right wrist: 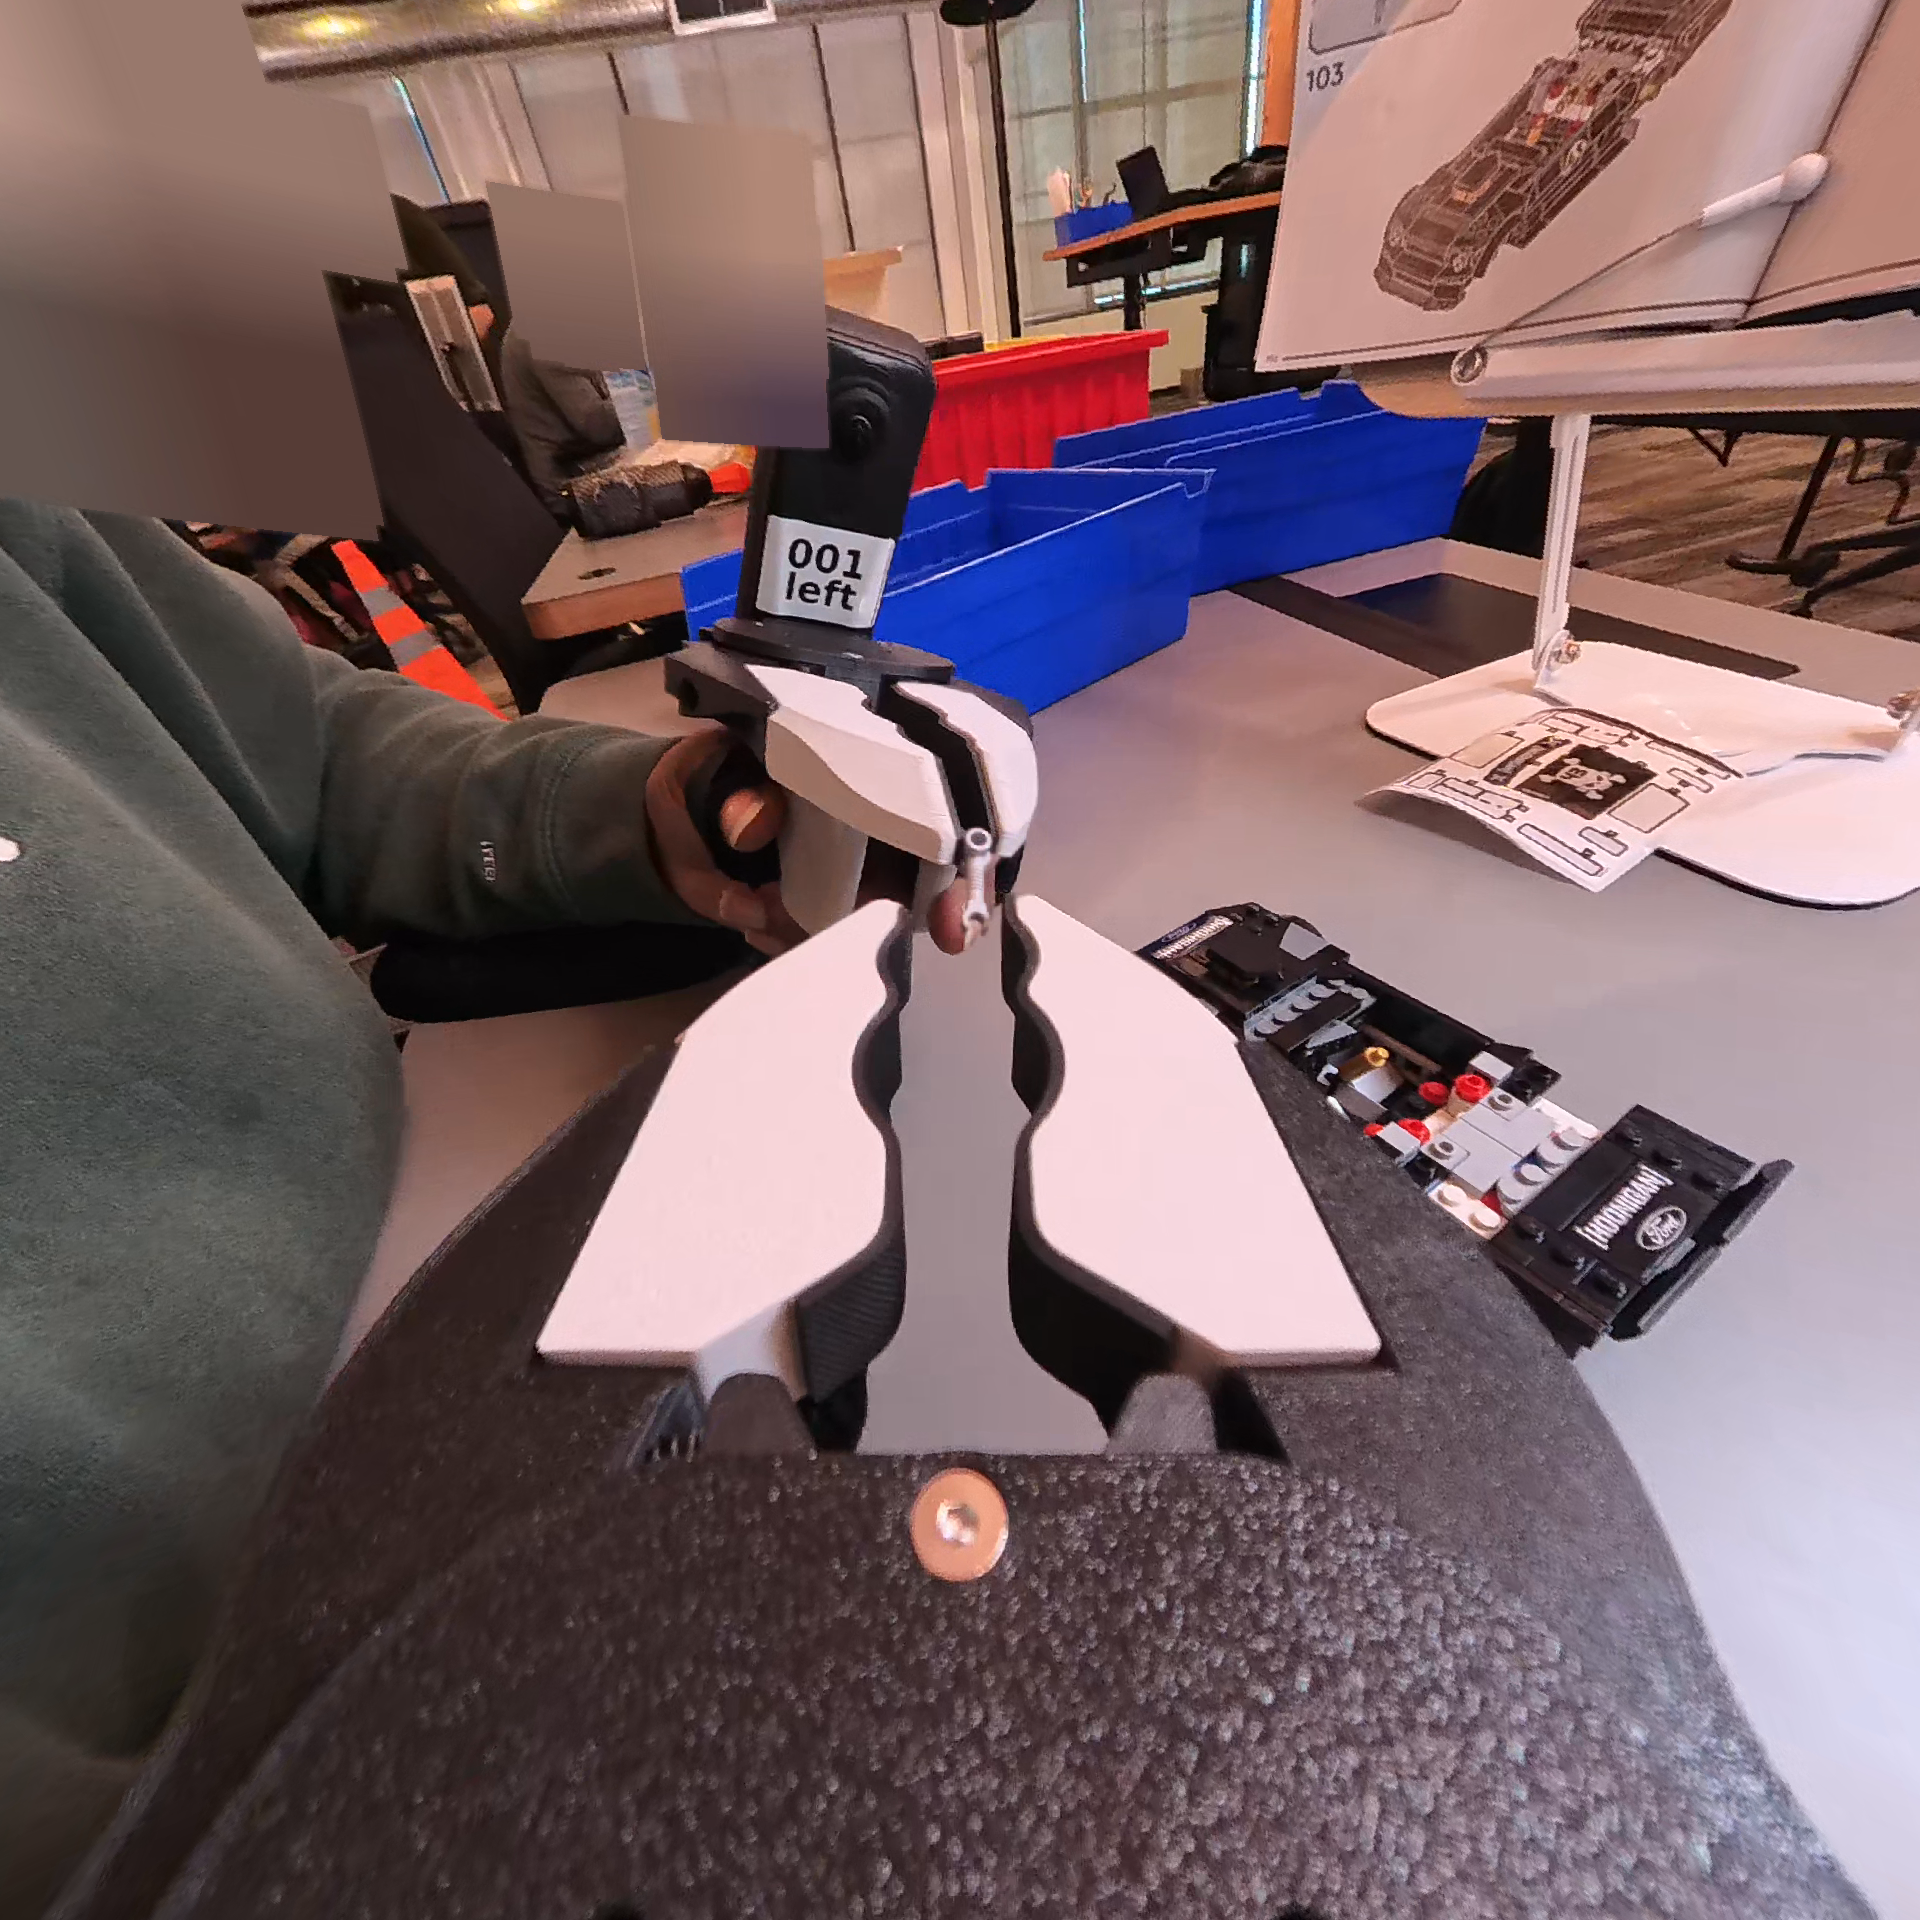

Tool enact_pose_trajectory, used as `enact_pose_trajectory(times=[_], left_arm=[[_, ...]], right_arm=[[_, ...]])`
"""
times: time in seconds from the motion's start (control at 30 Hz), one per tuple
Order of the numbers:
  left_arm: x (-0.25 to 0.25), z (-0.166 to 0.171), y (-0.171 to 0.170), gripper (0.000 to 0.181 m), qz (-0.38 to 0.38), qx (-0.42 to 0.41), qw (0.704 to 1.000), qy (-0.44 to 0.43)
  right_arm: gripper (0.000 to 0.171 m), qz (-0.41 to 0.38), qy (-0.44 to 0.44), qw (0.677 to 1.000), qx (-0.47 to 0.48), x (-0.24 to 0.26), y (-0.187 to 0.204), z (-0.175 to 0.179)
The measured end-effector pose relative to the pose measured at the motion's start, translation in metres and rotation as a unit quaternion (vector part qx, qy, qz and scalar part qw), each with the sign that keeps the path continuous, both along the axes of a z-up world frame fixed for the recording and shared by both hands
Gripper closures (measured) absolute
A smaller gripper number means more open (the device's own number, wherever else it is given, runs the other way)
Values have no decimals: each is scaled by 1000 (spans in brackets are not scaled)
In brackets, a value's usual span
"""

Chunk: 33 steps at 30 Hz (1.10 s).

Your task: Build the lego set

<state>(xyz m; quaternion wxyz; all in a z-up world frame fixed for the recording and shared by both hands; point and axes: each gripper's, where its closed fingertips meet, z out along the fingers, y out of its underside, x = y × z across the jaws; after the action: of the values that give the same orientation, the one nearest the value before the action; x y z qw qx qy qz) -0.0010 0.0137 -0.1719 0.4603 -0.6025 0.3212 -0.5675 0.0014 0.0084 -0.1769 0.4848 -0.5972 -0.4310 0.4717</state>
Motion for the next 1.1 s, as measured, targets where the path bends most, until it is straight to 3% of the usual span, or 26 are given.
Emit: enact_pose_trajectory(times=[0.3,0.37,0.47,0.6,0.73,0.83,0.93,1.1], left_arm=[[1,2,-3,175,-1,20,1000,-1],[1,-6,2,174,8,26,999,33],[-15,-19,30,158,73,77,986,127],[-38,-42,67,150,121,96,955,253],[-51,-78,83,133,128,87,927,340],[-55,-96,87,113,127,86,912,381],[-53,-101,88,100,119,74,914,380],[-48,-107,85,95,94,74,911,395]], right_arm=[[167,-1,0,1000,-4,-1,2,1],[167,-4,-24,1000,2,3,9,-1],[167,-13,-122,992,28,13,38,-9],[167,26,-351,933,71,23,89,-39],[167,120,-496,857,73,20,109,-63],[167,171,-551,814,70,14,114,-74],[167,200,-585,783,71,9,117,-85],[167,218,-617,752,82,6,120,-93]])
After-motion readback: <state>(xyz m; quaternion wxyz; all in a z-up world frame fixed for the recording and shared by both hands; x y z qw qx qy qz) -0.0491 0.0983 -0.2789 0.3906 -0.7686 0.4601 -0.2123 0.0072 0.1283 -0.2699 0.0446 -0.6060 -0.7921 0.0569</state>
